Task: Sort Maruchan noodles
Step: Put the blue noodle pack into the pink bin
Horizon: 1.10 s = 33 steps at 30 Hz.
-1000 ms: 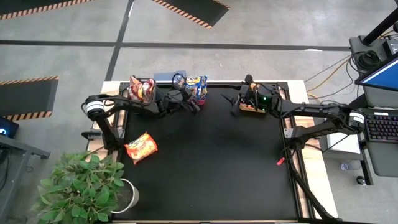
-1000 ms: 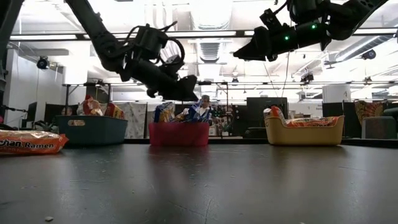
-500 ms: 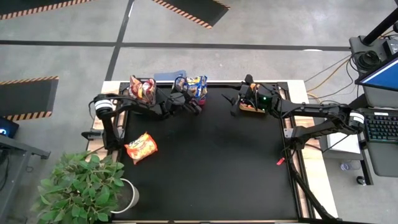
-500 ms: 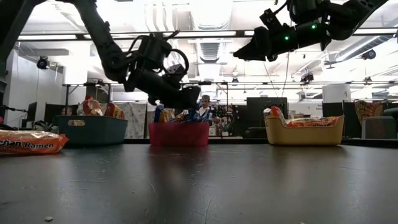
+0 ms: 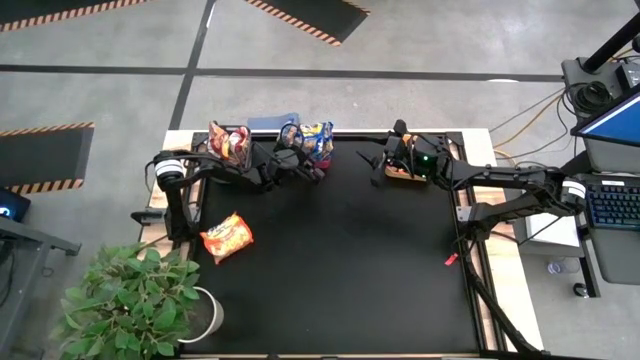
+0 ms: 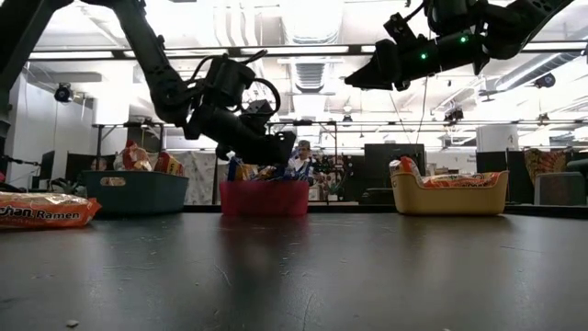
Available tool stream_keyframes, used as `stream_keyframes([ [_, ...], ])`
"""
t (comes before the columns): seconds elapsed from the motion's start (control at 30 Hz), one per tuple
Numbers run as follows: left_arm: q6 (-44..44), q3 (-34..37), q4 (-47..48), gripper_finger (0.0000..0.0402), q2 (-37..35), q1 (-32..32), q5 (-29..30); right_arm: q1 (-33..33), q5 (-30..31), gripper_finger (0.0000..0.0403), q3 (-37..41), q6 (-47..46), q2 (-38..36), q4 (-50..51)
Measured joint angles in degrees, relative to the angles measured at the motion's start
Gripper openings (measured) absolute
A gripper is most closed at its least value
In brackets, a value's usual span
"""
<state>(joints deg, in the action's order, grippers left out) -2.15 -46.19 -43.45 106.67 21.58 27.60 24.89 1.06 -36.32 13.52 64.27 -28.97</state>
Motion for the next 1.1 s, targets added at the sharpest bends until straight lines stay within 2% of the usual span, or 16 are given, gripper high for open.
stream_keyframes([
  [0.07, -0.6, 0.0, -0.1, 0.0019, 0.0, 0.0, 0.1, 0.0, 0.0, 0.0215, 0.0, 0.0, 0.0, 0.0],
  [0.13, -1.7, 0.0, -0.3, 0.0006, -0.1, 0.0, 0.4, 0.0, 0.0, 0.0215, 0.0, 0.0, 0.0, 0.0],
  [0.3, -3.1, 0.0, 0.2, 0.0004, -2.2, 0.1, 2.0, 0.0, 0.0, 0.0215, 0.0, -0.7, 0.0, -0.1],
  [0.53, -3.1, 0.2, 4.4, 0.0001, -6.2, 0.1, 4.4, 0.0, 0.1, 0.0208, 0.0, -8.5, -3.5, -1.9],
  [0.63, -3.1, 0.2, 7.7, 0.0000, -7.6, 0.2, 6.2, 0.0, 0.1, 0.0186, 0.0, -13.1, -5.7, -1.5],
  [0.77, -3.1, 0.2, 8.5, 0.0000, -8.3, 0.3, 6.9, 0.0, 0.5, 0.0133, 0.0, -19.5, -7.3, -1.7],
  [0.9, -3.1, 0.5, 9.1, 0.0000, -8.3, 0.6, 7.0, 0.0, 1.0, 0.0071, 0.0, -19.7, -6.7, -1.4],
  [0.93, -3.1, 0.6, 9.2, 0.0000, -8.4, 0.7, 7.0, 0.0, 2.7, 0.0055, 0.0, -18.5, -6.1, -1.3],
  [1.0, -3.5, 0.7, 9.6, 0.0000, -8.4, 0.8, 7.0, 0.2, 10.0, 0.0026, 0.0, -16.4, -4.2, -0.2],
  [1.1, -3.5, 0.7, 10.0, 0.0000, -8.6, 0.8, 7.0, 0.6, 21.2, 0.0013, 0.0, -13.4, -0.2, 0.2],
])
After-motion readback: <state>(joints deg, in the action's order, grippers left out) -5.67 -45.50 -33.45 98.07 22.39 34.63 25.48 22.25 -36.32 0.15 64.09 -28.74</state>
